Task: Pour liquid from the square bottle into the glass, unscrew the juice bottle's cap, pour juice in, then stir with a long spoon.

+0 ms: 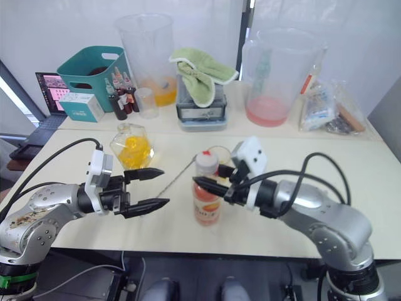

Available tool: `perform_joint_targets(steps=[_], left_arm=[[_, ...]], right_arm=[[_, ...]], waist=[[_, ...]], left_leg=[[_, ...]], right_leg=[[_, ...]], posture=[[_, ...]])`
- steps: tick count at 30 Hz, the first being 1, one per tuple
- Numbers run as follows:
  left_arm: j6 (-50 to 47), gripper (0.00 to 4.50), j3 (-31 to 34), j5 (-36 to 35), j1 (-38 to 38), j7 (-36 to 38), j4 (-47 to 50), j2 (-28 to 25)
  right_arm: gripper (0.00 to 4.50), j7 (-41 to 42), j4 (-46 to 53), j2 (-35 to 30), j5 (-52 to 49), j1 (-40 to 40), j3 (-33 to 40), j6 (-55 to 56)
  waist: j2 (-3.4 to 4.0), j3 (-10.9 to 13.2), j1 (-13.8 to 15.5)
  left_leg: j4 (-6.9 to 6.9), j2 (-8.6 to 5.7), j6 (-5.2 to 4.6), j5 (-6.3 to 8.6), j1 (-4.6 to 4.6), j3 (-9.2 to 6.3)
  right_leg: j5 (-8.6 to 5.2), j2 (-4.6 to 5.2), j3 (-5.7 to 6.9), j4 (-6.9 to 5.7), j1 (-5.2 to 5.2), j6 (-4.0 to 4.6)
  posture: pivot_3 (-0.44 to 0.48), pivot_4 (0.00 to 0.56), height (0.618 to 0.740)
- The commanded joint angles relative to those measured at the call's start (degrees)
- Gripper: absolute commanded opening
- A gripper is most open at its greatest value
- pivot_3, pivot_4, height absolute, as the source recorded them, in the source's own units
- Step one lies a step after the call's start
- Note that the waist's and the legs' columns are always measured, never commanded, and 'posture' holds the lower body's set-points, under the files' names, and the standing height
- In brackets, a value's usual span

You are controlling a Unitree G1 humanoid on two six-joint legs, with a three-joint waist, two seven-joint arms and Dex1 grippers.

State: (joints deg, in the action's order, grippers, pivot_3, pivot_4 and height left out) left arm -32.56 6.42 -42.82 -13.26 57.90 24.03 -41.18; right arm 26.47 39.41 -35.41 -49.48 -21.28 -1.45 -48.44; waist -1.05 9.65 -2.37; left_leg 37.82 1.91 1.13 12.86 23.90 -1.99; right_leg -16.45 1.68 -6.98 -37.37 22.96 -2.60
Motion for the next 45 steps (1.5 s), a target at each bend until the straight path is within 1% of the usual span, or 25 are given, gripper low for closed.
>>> perform_joint_targets(steps=[1,6,8,9,14,15,16,18,22,25,29,30,32,38,40,42,44,45], left_arm=[[1.45,4.5,0.21,0.14,-1.1,0.64,0.65,-0.03],[1.64,4.5,0.05,0.4,-1.54,0.97,0.37,-0.03],[1.69,4.5,0.14,0.42,-1.65,1.19,0.27,-0.13],[1.74,4.5,0.16,0.48,-1.67,1.34,0.16,-0.19],[1.84,4.5,0.27,0.63,-1.67,1.9,0.07,-0.28],[1.82,4.5,0.32,0.58,-1.72,2.03,0.04,-0.34],[1.72,4.5,0.38,0.46,-1.92,2.11,-0.05,-0.38],[1.23,4.5,0.4,0.05,-2.26,2.59,-0.05,-0.76],[0.22,4.5,0.84,-0.77,-2.31,3.73,0.47,-2.12],[-0.26,4.5,1.46,-1.36,-2.22,4.02,0.83,-3.17],[-0.47,4.5,2.16,-1.64,-2.14,4.08,0.86,-4.0],[-0.48,4.5,2.25,-1.74,-2.2,4.0,0.86,-4.09],[-0.49,4.5,2.51,-1.94,-2.33,3.59,0.84,-3.91],[0.3,4.5,3.23,-2.22,-2.04,3.77,0.14,-3.57],[0.93,4.5,2.95,-1.59,-1.85,4.35,-0.43,-3.83],[1.31,4.5,2.72,-1.33,-1.85,4.48,-0.73,-3.7],[1.72,4.5,2.57,-1.08,-1.82,4.42,-0.82,-3.41],[1.93,4.5,2.57,-0.95,-1.77,4.3,-0.88,-3.25]], right_arm=[[1.37,3.5,-0.06,-0.4,5.33,1.31,-1.38,6.03],[1.37,6.3,-1.07,-0.96,6.27,3.3,-1.98,6.14],[2.38,7.5,-0.83,-1.63,5.0,3.58,-1.19,5.64],[2.68,8.21,-0.81,-2.08,4.53,3.55,-0.82,5.49],[4.42,12.09,-2.68,-3.94,2.94,2.18,0.93,5.42],[4.47,14.58,-4.02,-4.71,2.12,1.31,1.16,5.56],[4.47,17.98,-6.02,-5.62,1.56,0.1,1.22,6.0],[4.47,25.69,-13.12,-6.06,1.8,-4.52,-0.07,7.77],[4.47,37.5,-23.79,-5.69,5.88,-11.67,-4.46,11.35],[4.47,42.02,-29.24,-3.85,8.13,-15.24,-6.04,14.12],[4.47,45.38,-31.57,-1.93,9.52,-16.92,-6.99,15.76],[4.23,45.72,-31.93,-1.44,10.03,-17.05,-7.05,16.18],[3.66,45.9,-32.47,-0.49,10.88,-17.07,-6.68,16.9],[1.66,43.71,-30.6,1.11,11.36,-15.03,-4.39,17.24],[1.59,40.93,-27.36,1.51,10.63,-13.0,-3.05,16.45],[1.59,35.55,-21.14,1.92,9.58,-9.89,-1.09,14.55],[1.59,28.31,-13.89,2.82,7.76,-6.84,1.4,11.38],[1.59,23.4,-10.11,3.81,7.17,-5.49,2.51,9.43]], waist=[[-0.04,0.0,0.04],[-0.05,-0.01,-0.06],[-0.05,-0.01,-0.06],[-0.05,-0.01,-0.06],[-0.08,0.0,-0.06],[-0.08,0.0,-0.06],[-0.09,0.01,-0.07],[-0.11,0.01,-0.06],[-0.12,0.02,-0.23],[-0.13,0.02,-0.19],[-0.13,0.02,-0.03],[-0.13,0.02,0.0],[-0.14,0.03,0.04],[-0.14,0.03,0.0],[-0.13,0.03,0.03],[-0.14,0.02,0.15],[-0.13,0.03,0.15],[-0.14,0.03,0.09]], left_leg=[[0.0,-0.02,0.0,0.0,0.01,0.0],[0.01,-0.02,0.0,0.0,-0.05,-0.03],[0.01,-0.02,0.0,0.0,-0.06,-0.03],[0.01,-0.02,0.0,0.0,-0.07,-0.03],[0.01,-0.03,0.0,0.0,-0.08,-0.03],[0.01,-0.02,0.0,0.0,-0.08,-0.03],[0.01,-0.02,0.0,0.0,-0.08,-0.03],[0.02,-0.02,0.0,0.0,-0.08,-0.01],[0.05,0.04,0.02,-0.03,-0.14,0.03],[0.03,0.03,0.02,-0.02,-0.13,-0.01],[0.04,0.0,0.02,-0.02,-0.1,-0.07],[0.03,-0.01,0.02,-0.02,-0.1,-0.08],[0.04,-0.02,0.02,-0.02,-0.1,-0.12],[0.04,-0.02,0.03,-0.02,-0.11,-0.14],[0.04,-0.03,0.03,-0.02,-0.1,-0.18],[0.04,-0.04,0.03,-0.02,-0.1,-0.24],[0.03,-0.04,0.03,-0.02,-0.08,-0.28],[0.03,-0.04,0.03,-0.02,-0.06,-0.3]], right_leg=[[0.0,0.01,0.0,-0.13,0.06,0.0],[0.0,-0.01,0.02,-0.39,0.12,0.0],[0.0,-0.02,0.02,-0.41,0.12,0.01],[0.0,-0.02,0.02,-0.41,0.11,0.01],[0.0,-0.02,0.02,-0.45,0.11,0.01],[0.0,-0.02,0.02,-0.45,0.11,0.01],[0.0,-0.02,0.02,-0.45,0.12,0.01],[0.0,-0.02,0.02,-0.45,0.12,0.01],[0.0,-0.06,0.03,-0.42,0.1,0.01],[0.01,-0.07,0.04,-0.6,0.17,0.02],[0.02,-0.05,0.06,-0.65,0.19,0.04],[0.02,-0.04,0.07,-0.65,0.18,0.04],[0.02,-0.02,0.1,-0.66,0.17,0.04],[0.03,-0.02,0.13,-0.72,0.19,0.05],[0.03,-0.02,0.15,-0.72,0.18,0.06],[0.03,-0.02,0.18,-0.73,0.17,0.06],[0.03,-0.02,0.2,-0.75,0.18,0.06],[0.03,-0.02,0.2,-0.76,0.19,0.06]], posture=[[0.0,0.15,0.74],[0.0,0.15,0.74],[0.0,0.15,0.74],[0.0,0.15,0.74],[0.0,0.15,0.74],[0.0,0.15,0.74],[0.0,0.15,0.74],[0.0,0.15,0.74],[0.0,0.15,0.74],[0.0,0.15,0.74],[0.0,0.15,0.74],[0.0,0.15,0.74],[0.0,0.15,0.74],[0.0,0.15,0.74],[0.0,0.15,0.74],[0.0,0.15,0.74],[0.0,0.15,0.74],[0.0,0.15,0.74]])
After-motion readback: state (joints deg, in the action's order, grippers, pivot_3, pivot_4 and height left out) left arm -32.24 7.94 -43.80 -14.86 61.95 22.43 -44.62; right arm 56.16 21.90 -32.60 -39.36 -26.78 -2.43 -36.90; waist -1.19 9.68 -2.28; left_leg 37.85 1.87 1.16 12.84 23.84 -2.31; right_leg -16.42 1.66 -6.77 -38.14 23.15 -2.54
